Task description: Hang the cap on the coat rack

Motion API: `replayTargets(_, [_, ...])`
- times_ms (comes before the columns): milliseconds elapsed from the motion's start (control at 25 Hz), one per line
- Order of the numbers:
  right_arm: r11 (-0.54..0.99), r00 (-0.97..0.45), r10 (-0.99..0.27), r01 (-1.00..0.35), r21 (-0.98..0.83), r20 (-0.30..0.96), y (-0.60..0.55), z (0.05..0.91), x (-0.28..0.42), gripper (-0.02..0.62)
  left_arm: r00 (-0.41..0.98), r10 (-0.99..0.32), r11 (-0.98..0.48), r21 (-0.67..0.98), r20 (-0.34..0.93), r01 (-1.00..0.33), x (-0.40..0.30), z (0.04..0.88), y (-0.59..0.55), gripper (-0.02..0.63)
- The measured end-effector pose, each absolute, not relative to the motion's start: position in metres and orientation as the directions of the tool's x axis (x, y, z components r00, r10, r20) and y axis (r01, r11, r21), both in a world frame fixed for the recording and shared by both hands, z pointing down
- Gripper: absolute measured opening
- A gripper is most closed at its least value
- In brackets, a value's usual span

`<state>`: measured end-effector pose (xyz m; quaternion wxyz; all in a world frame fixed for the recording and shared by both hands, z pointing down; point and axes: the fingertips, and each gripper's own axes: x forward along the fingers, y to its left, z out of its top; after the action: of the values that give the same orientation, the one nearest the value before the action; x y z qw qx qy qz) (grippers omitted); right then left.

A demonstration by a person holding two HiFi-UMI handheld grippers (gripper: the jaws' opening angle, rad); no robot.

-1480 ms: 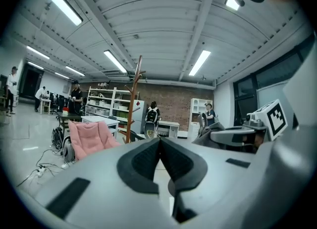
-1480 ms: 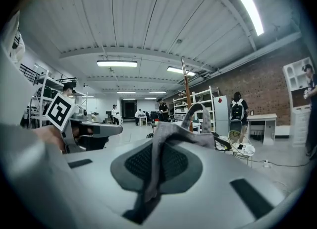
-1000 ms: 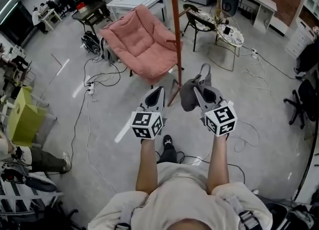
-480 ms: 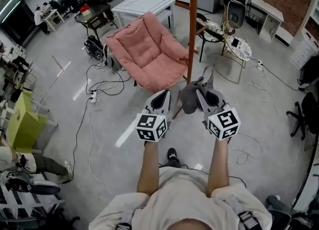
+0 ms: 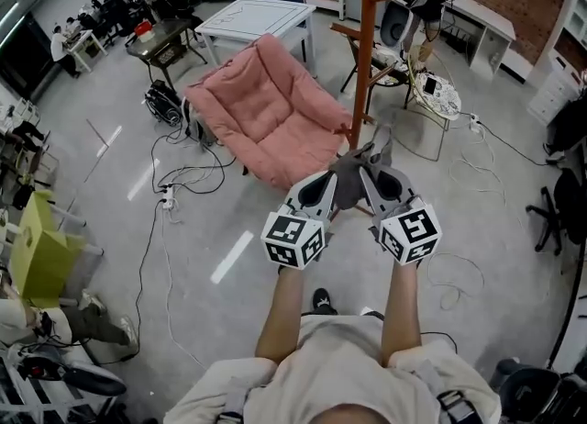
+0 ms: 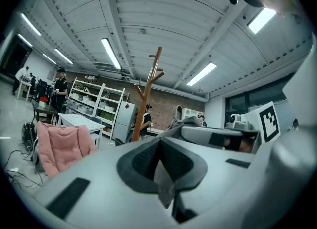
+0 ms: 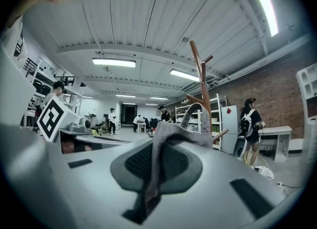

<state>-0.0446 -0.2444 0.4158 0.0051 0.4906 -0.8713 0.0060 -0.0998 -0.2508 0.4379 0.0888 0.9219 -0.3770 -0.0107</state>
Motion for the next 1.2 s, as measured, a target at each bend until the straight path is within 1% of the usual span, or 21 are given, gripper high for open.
replayTargets(280, [0.565, -0.565, -0.825, -0.825, 0.022, 0.022, -0.257, 0.407, -0.051, 0.009, 0.738, -0.674, -0.724, 0.16, 0.042, -0.671, -0.074, 0.43, -0.255, 0.008])
replayTargets(480, [0.621, -0.62, -0.784, -0.783, 0.03, 0.028, -0.264, 0.403, -0.057, 0.009, 0.699, -0.715, -0.686, 0.178, 0.018, -0.706, -0.07, 0.42, -0.266, 0.006])
replayTargets(640, [0.665, -0.664, -0.747, -0.746, 0.035, 0.033, -0.27, 0.394, -0.045, 0.009, 0.677, -0.736, -0.665, 0.174, 0.011, -0.726, -0.058, 0.409, -0.272, 0.006])
replayTargets(800, [0.673, -0.673, -0.74, -0.739, 0.026, 0.007, -0.279, 0.38, -0.034, 0.009, 0.674, -0.739, -0.666, 0.136, 0.008, -0.733, -0.046, 0.396, -0.275, 0.006])
replayTargets(960, [0.676, -0.676, -0.736, -0.737, 0.009, -0.025, -0.286, 0.375, -0.027, 0.009, 0.661, -0.749, -0.658, 0.069, 0.035, -0.75, -0.04, 0.396, -0.28, 0.006])
replayTargets(1200, [0.682, -0.68, -0.731, -0.73, -0.038, -0.059, -0.296, 0.363, -0.017, 0.009, 0.662, -0.748, -0.661, 0.044, 0.043, -0.749, -0.03, 0.387, -0.296, 0.006])
